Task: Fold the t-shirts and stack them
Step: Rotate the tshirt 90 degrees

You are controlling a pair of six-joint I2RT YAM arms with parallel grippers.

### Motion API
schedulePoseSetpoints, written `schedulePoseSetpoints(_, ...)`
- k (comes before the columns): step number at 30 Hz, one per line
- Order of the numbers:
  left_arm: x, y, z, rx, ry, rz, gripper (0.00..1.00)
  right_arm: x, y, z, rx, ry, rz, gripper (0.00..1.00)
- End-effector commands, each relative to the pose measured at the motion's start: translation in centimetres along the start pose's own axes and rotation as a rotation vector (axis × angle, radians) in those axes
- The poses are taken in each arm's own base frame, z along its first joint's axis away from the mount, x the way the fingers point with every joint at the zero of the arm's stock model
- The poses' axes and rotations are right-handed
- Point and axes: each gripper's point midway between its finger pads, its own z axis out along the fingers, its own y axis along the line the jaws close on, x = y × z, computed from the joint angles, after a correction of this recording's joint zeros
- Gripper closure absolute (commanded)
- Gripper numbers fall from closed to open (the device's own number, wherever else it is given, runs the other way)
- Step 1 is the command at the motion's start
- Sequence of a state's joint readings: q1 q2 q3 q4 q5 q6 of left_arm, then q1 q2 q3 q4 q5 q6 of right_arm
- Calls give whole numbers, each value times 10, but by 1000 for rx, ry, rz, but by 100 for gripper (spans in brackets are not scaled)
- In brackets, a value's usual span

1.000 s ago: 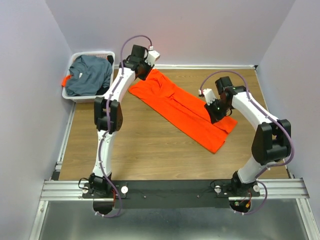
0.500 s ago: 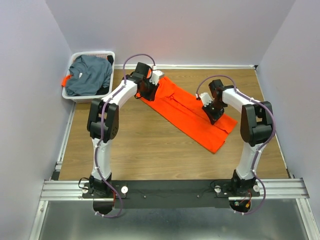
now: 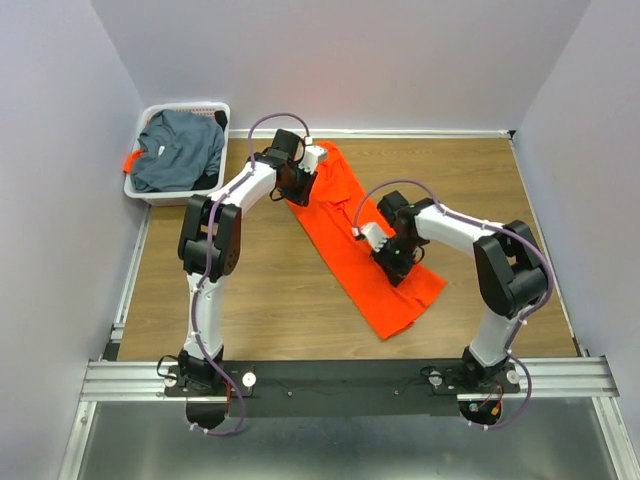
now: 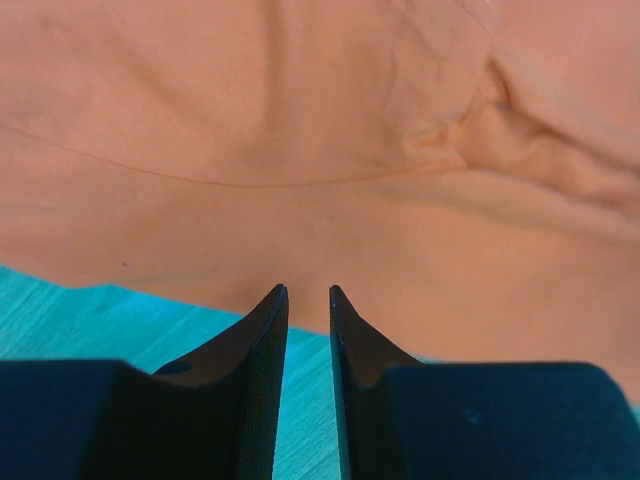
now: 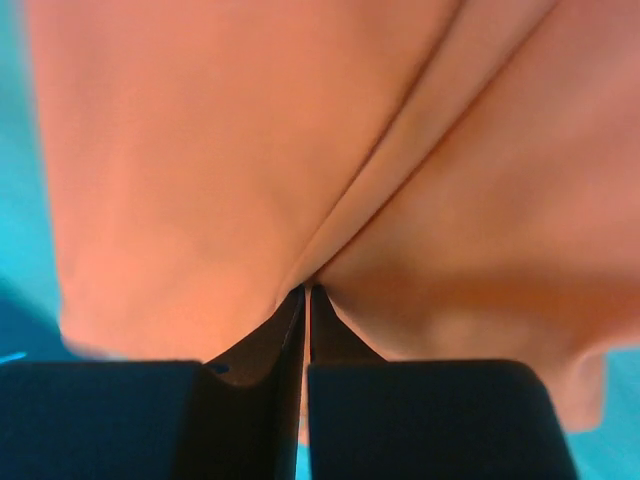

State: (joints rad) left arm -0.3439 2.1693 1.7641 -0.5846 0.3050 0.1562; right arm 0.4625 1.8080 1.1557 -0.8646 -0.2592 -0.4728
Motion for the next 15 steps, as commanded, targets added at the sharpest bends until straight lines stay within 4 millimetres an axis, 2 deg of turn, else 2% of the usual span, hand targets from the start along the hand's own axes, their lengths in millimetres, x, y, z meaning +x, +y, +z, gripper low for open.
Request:
schedulePoseSetpoints(1, 9, -6, 12, 25, 25, 9, 69, -23, 51, -27, -201, -88, 47, 88)
schedulePoseSetpoints(5, 13, -2, 22, 18, 39, 7, 69, -42, 48, -53, -157, -167, 10, 88)
schedulePoseSetpoints(6, 18, 0, 29, 16, 56, 5, 70, -43, 46, -56, -141, -173, 6, 88)
schedulePoseSetpoints(7, 15, 3, 32, 6, 54, 10, 70, -43, 44, -56, -128, -172, 3, 88)
schedulePoseSetpoints(12, 16, 25, 53, -29, 96, 4, 71, -19, 30, -37, -80, -80, 28, 89)
schedulePoseSetpoints(15, 1, 49, 66, -52, 81, -1, 72, -13, 28, -22, -89, -51, 47, 89)
